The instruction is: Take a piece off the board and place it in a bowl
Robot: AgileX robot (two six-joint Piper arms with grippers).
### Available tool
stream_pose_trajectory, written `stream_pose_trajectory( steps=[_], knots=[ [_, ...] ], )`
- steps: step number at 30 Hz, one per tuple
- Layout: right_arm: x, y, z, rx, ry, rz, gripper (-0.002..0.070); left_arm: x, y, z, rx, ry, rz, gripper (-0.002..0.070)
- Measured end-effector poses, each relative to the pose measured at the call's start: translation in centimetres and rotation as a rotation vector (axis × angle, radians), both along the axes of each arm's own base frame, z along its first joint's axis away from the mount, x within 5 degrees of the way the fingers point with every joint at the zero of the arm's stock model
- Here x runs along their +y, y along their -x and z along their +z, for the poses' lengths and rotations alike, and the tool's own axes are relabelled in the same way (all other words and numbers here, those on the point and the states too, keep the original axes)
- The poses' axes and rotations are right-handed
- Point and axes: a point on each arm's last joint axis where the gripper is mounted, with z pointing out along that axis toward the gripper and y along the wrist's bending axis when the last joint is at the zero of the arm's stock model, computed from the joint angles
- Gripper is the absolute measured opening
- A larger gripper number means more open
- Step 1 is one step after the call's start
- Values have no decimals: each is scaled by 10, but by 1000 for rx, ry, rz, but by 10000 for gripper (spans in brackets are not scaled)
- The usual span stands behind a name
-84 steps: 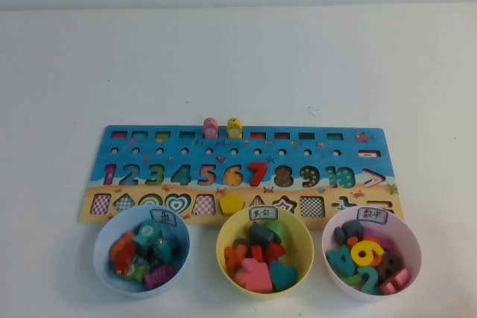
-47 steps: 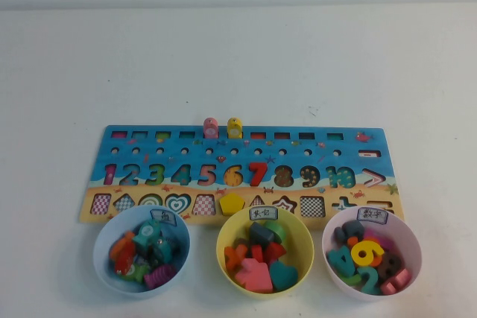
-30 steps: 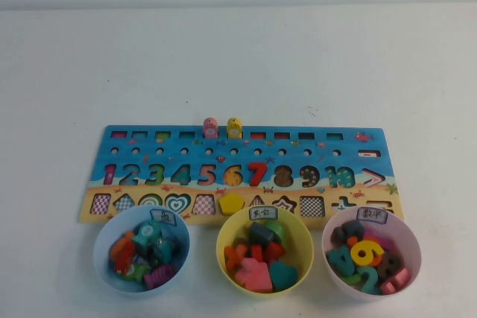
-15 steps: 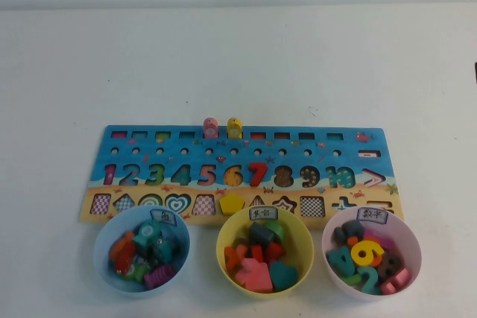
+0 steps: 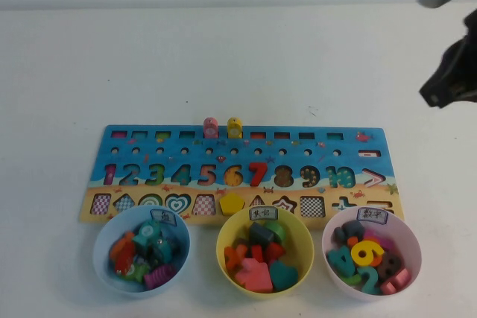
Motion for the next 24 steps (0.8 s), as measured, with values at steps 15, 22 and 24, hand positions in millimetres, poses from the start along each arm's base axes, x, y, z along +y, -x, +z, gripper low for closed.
stream_pose_trajectory(
  steps=[15,22,24],
  knots=[
    [94,-76,-51,26,282,111,-17,0,0,0,0,-3,0,-3],
    [107,-98,-110,153,352,125,-17,1,0,0,-1,-30,2,-3],
    [109,-101,-119,172,353,124,-17,1,0,0,-1,-36,3,-3]
  ],
)
